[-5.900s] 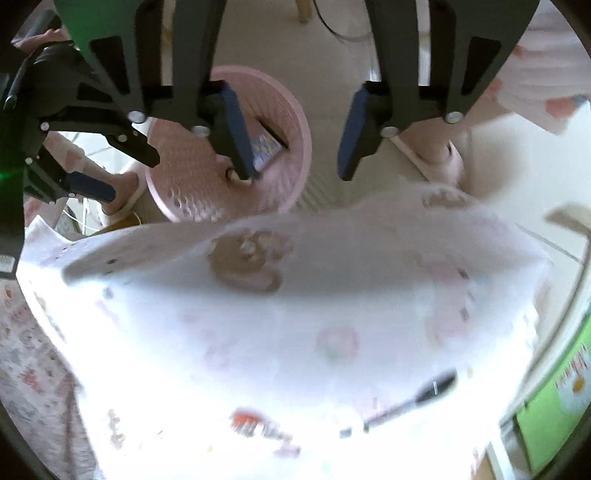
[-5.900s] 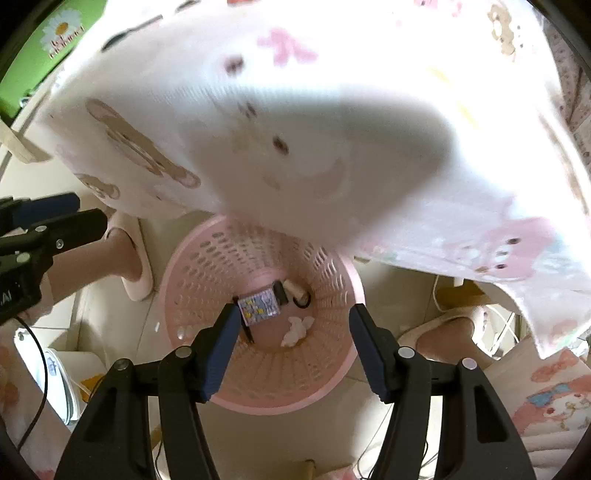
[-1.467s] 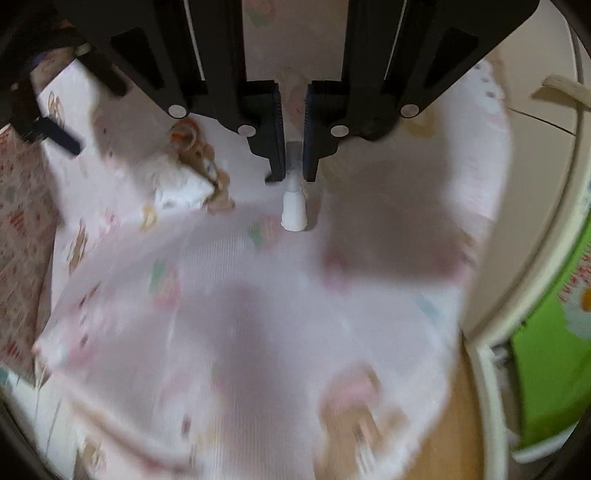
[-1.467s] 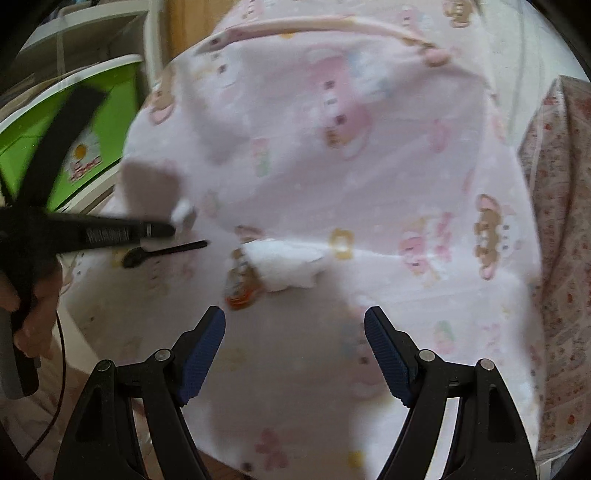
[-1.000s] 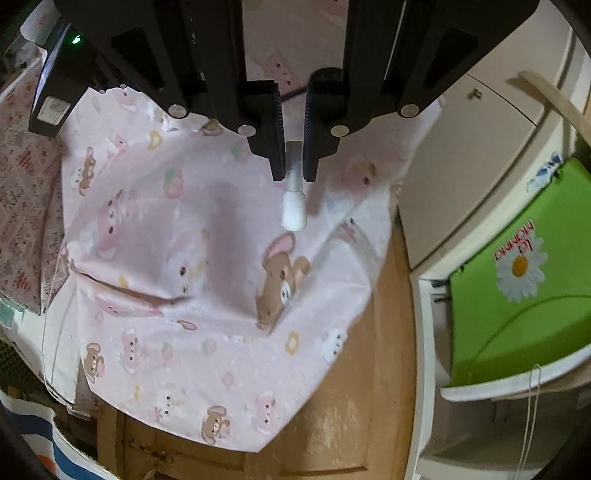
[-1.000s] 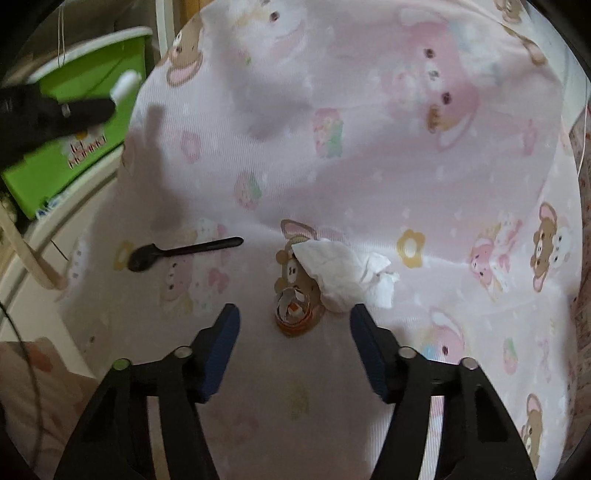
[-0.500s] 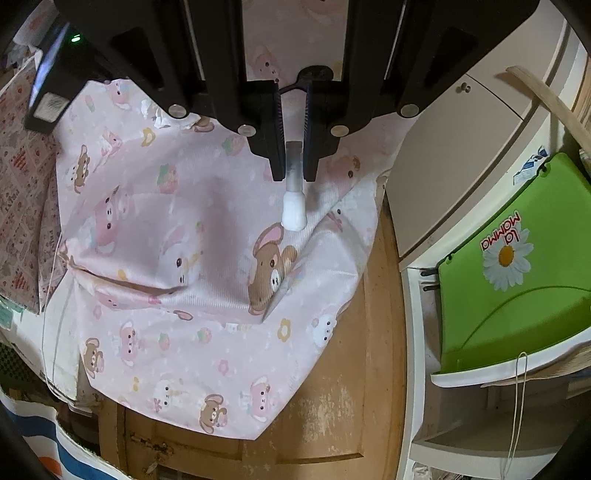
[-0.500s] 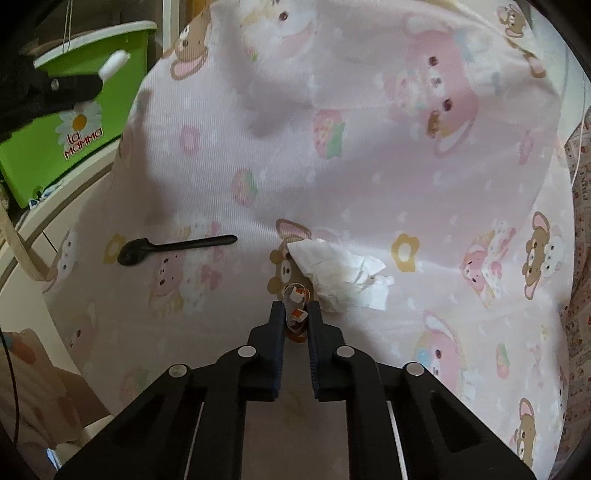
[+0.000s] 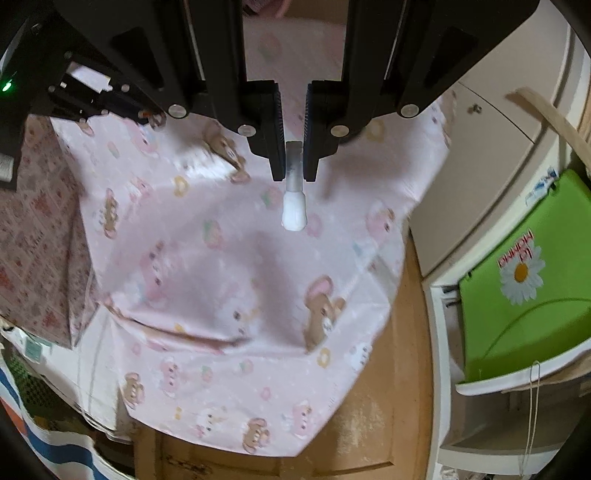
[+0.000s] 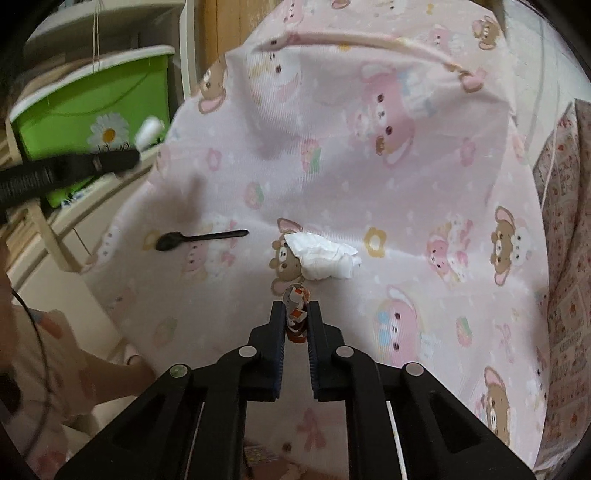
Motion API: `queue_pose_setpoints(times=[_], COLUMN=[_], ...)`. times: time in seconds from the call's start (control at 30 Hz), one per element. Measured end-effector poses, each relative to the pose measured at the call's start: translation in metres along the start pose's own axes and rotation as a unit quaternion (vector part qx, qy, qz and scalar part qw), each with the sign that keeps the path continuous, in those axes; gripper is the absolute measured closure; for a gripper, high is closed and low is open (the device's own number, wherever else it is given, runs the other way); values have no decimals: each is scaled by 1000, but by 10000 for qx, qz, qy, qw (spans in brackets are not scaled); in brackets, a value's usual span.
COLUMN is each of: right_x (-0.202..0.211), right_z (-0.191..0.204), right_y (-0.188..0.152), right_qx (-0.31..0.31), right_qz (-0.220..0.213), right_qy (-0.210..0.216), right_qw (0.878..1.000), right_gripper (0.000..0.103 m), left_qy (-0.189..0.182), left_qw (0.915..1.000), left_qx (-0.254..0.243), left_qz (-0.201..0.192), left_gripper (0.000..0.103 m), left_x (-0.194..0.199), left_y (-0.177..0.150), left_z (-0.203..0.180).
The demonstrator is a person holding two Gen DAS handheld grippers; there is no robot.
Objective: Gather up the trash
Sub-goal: 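Carry the tube and bottle down over the pink basket with both tools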
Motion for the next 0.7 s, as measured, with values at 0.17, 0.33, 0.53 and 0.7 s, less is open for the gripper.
queue_pose_setpoints(times=[0.17, 0.33, 0.53, 0.7], right_x=[37, 64, 87, 95], right_z=[13, 21, 25, 22], right_y=[-3, -15, -26, -40], right_qx=[-64, -236, -296, -377], right_qz=[-289, -434, -542, -438], right_qy=[127, 293, 331, 335], right_qw=[9995, 9984, 9975, 9978], right_gripper=[91, 91, 91, 91], left_qy=[-112, -376, -689, -1281], left_qw=[9999, 9984, 9942, 9831], left_qx=[-121, -190, -383, -294], left_qz=[29, 365, 738, 1275], left_gripper=[94, 94, 94, 94], left_x=[16, 25, 37, 43], left_y=[-19, -40, -65, -88], left_z=[-11, -20, -35, -46])
Point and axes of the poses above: each gripper's, at about its wrist camera, not at the fingertips, and x roughly against the way its jaws point, z to its left, y to its top, the point moved 5 cm from there along -x, roughly the way its jaws point, and after that the axes turned 15 degrees about y, right-handed, at the moved point
